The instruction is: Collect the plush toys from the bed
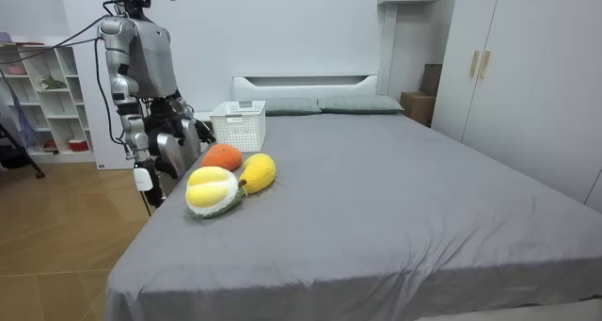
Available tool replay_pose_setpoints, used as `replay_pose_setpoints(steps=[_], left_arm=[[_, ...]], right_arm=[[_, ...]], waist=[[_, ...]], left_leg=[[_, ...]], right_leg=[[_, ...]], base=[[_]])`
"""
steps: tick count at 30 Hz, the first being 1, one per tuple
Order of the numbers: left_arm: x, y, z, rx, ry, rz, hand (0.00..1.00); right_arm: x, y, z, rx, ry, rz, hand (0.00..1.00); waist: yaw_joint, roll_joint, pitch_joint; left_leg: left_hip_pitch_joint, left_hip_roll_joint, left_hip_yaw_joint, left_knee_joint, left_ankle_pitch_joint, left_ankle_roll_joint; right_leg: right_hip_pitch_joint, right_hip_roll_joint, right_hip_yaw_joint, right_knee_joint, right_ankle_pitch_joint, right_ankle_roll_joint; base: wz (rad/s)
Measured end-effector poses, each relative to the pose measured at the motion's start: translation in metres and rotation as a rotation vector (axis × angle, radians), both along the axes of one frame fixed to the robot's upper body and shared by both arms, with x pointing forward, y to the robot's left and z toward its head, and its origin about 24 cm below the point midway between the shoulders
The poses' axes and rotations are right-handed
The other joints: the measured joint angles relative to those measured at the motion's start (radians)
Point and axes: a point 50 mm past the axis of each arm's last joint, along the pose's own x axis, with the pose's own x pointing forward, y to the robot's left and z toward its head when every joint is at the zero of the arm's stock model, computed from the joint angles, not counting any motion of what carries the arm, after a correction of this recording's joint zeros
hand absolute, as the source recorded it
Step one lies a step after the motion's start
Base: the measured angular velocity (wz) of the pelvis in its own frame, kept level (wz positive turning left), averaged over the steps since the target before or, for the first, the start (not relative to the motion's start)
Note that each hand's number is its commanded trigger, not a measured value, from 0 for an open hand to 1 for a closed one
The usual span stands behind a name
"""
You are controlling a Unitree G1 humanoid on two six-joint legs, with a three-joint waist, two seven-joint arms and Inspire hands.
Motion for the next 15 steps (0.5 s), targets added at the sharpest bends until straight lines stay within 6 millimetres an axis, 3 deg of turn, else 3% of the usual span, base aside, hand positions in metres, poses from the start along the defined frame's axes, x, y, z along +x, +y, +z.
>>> replay_pose_setpoints(steps=[15], left_arm=[[-0.004, 0.0005, -0.0001, -0.003, 0.001, 0.026, 0.0]], right_arm=[[-0.0009, -0.0004, 0.0001, 0.0, 0.0, -0.013, 0.0]], waist=[[0.001, 0.0, -0.0006]], left_leg=[[0.001, 0.0, 0.0, 0.0, 0.0, 0.0]], right_leg=[[0.001, 0.0, -0.001, 0.0, 0.0, 0.0]], base=[[0.0]])
